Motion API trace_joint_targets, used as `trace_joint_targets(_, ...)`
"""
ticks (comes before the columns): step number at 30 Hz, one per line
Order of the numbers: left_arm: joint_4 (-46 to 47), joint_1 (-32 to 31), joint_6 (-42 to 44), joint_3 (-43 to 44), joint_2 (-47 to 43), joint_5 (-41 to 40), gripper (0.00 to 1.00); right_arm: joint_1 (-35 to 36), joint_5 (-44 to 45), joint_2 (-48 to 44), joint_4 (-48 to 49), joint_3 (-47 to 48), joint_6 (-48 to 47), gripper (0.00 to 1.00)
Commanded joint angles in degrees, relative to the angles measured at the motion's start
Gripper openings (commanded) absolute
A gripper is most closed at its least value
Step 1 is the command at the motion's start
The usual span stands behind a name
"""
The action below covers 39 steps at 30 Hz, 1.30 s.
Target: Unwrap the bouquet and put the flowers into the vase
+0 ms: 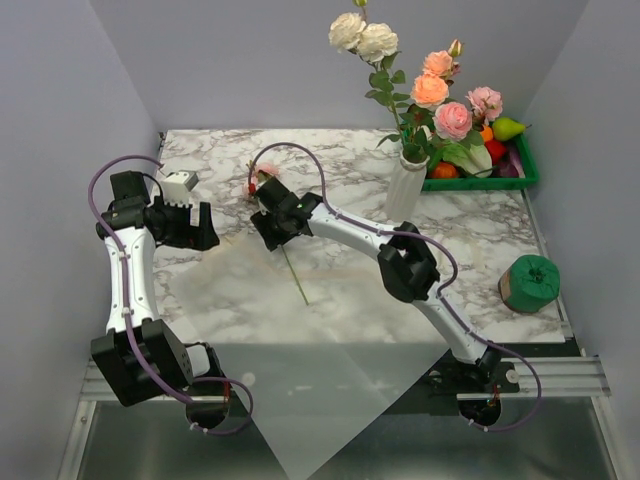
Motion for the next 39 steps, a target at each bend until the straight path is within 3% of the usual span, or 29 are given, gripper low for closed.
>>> trace_joint_targets(1,-1.4,0.5,1.2,-1.4,-1.4,2.2,0.99,-0.2,-1.4,2.2,-1.4,3.0,1.6,0.59)
trace_joint_targets(9,-1.9,0.5,2.8,-3.8,-2.9,2.2,0.99,-0.3,-3.1,4.3,-1.2,3.2,2.8,0.50)
trace_joint_targets(15,-3.2,0.4,4.4,-2.3,-3.2,2.1,0.99,-0.5,-3.2,4.0,-0.9,3.4,3.4,0.25)
trace_joint_targets(22,-5.2,0.5,4.8,-0.4,-2.8,4.2,0.99,-0.9,0.7,-5.9,2.1,1.8,1.0,0.10)
trace_joint_targets(31,-7.9,0.4,5.1,2.9,-1.2,7.9,0.99,-3.5,7.7,-25.3,5.4,1.8,-7.7,0.07)
trace_joint_targets(33,-8.0,0.5,5.2,3.1,-1.2,8.2,0.99,-4.6,9.3,-32.3,9.6,-0.3,-9.9,0.04)
trace_joint_targets(39,-7.8,0.6,5.9,2.6,-0.2,7.9,0.99,-7.2,19.3,-48.5,38.4,-21.4,-24.9,0.01)
